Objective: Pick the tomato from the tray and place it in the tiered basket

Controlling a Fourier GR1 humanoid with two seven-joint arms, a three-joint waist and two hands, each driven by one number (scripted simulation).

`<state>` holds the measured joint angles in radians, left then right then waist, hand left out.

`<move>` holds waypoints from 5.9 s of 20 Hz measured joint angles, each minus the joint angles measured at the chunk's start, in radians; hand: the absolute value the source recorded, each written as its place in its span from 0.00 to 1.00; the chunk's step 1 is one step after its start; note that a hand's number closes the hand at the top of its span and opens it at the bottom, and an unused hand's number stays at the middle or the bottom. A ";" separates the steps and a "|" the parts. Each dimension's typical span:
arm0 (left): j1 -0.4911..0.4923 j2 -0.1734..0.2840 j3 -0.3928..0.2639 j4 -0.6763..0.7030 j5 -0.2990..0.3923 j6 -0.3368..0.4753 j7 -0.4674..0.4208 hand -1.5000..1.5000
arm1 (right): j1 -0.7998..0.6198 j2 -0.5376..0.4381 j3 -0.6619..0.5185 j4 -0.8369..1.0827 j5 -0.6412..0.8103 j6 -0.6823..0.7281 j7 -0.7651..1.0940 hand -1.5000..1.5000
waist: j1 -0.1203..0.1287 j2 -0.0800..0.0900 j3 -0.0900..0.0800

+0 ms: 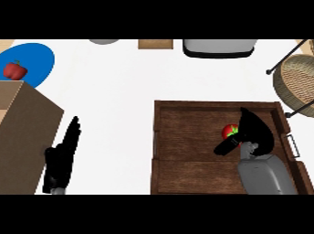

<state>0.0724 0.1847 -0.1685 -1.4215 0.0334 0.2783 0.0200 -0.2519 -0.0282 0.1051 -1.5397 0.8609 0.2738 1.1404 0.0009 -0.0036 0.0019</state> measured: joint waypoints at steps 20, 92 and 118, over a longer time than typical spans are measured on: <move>0.028 -0.010 0.038 -0.006 -0.009 -0.027 -0.020 0.50 | 0.108 -0.055 -0.184 0.023 0.162 -0.095 -0.067 1.00 | -0.018 -0.010 -0.003; 0.014 -0.059 0.049 -0.013 -0.069 -0.055 -0.012 0.50 | -0.632 -0.403 -0.967 0.534 0.289 -0.694 -0.378 0.00 | 0.015 -0.001 -0.009; 0.075 -0.046 0.109 -0.024 -0.046 -0.051 -0.017 0.50 | -0.156 -0.214 -1.111 -0.624 0.247 -0.530 -0.146 0.00 | -0.080 -0.026 -0.002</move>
<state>0.1476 0.1390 -0.0591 -1.4453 -0.0122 0.2272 0.0033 -0.4083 -0.2421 -1.0063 -2.1636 1.1080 -0.2560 0.9941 -0.0795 -0.0300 0.0000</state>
